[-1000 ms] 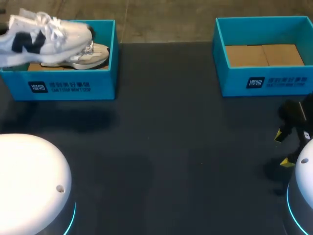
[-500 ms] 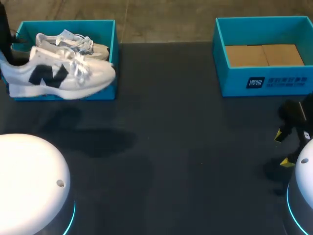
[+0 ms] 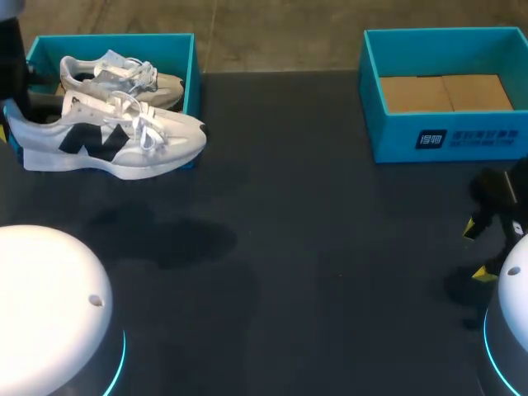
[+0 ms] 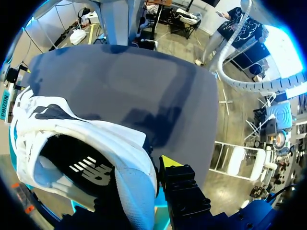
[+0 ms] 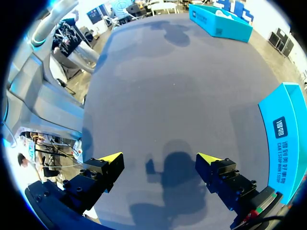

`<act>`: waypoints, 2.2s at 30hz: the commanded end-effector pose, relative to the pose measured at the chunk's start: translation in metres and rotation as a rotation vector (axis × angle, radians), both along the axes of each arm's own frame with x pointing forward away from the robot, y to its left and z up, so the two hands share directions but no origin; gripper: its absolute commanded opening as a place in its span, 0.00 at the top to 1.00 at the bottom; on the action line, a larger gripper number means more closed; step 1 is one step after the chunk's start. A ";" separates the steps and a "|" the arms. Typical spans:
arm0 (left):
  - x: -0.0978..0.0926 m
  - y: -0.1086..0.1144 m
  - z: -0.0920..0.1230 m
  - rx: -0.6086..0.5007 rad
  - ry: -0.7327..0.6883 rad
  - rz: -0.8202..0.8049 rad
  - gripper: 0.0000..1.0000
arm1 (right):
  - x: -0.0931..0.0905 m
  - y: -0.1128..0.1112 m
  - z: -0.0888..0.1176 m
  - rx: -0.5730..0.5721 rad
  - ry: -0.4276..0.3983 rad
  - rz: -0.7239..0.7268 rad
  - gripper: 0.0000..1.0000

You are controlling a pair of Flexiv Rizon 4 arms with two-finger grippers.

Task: Take the shoe out of the shoebox, open the shoe tongue, remove and reinsert the insole, then place the shoe into the shoebox

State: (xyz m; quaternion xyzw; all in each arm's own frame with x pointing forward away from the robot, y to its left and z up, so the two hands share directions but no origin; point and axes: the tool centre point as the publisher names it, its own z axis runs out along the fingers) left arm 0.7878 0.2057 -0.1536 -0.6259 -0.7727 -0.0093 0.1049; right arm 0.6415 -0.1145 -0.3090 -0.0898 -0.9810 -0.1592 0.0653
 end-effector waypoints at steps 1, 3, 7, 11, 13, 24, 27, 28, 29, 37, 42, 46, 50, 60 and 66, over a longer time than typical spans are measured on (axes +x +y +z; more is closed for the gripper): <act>-0.020 -0.007 -0.007 0.009 -0.040 -0.008 1.00 | -0.001 0.000 0.000 -0.003 -0.001 -0.001 0.00; -0.037 -0.017 -0.014 -0.016 -0.027 -0.017 1.00 | -0.001 0.000 0.000 -0.003 -0.001 -0.001 0.00; -0.067 -0.038 -0.033 -0.062 0.016 -0.033 1.00 | -0.001 0.000 0.000 -0.003 -0.001 -0.001 0.00; -0.087 -0.058 -0.052 -0.062 0.057 -0.032 1.00 | -0.001 0.000 0.000 -0.003 -0.001 -0.001 0.00; -0.095 -0.067 -0.058 -0.054 0.070 -0.037 1.00 | -0.001 0.000 0.000 -0.003 -0.001 -0.001 0.00; -0.126 -0.114 -0.108 -0.038 0.101 0.006 1.00 | -0.001 0.000 0.000 -0.003 -0.001 -0.001 0.00; -0.126 -0.126 -0.120 -0.031 0.076 0.019 1.00 | -0.001 0.000 0.000 -0.003 -0.001 -0.001 0.00; -0.126 -0.129 -0.122 -0.037 0.085 0.017 1.00 | -0.001 0.000 0.000 -0.003 -0.001 -0.001 0.00; -0.127 -0.132 -0.124 -0.033 0.079 0.021 1.00 | -0.001 0.000 0.000 -0.003 -0.001 -0.001 0.00; -0.129 -0.141 -0.127 -0.024 0.084 0.010 1.00 | -0.001 0.000 0.000 -0.003 -0.001 -0.001 0.00; -0.129 -0.141 -0.127 -0.024 0.084 0.010 1.00 | -0.001 0.000 0.000 -0.003 -0.001 -0.001 0.00; -0.129 -0.141 -0.127 -0.024 0.084 0.010 1.00 | -0.001 0.000 0.000 -0.003 -0.001 -0.001 0.00; -0.134 -0.163 -0.148 -0.002 0.047 0.017 1.00 | -0.001 0.000 0.000 -0.003 -0.001 -0.001 0.00; -0.136 -0.203 -0.184 -0.002 0.018 0.029 1.00 | -0.001 0.000 0.000 -0.003 -0.001 -0.001 0.00; -0.129 -0.220 -0.204 0.008 0.019 0.029 1.00 | -0.001 0.000 0.000 -0.003 -0.001 -0.001 0.00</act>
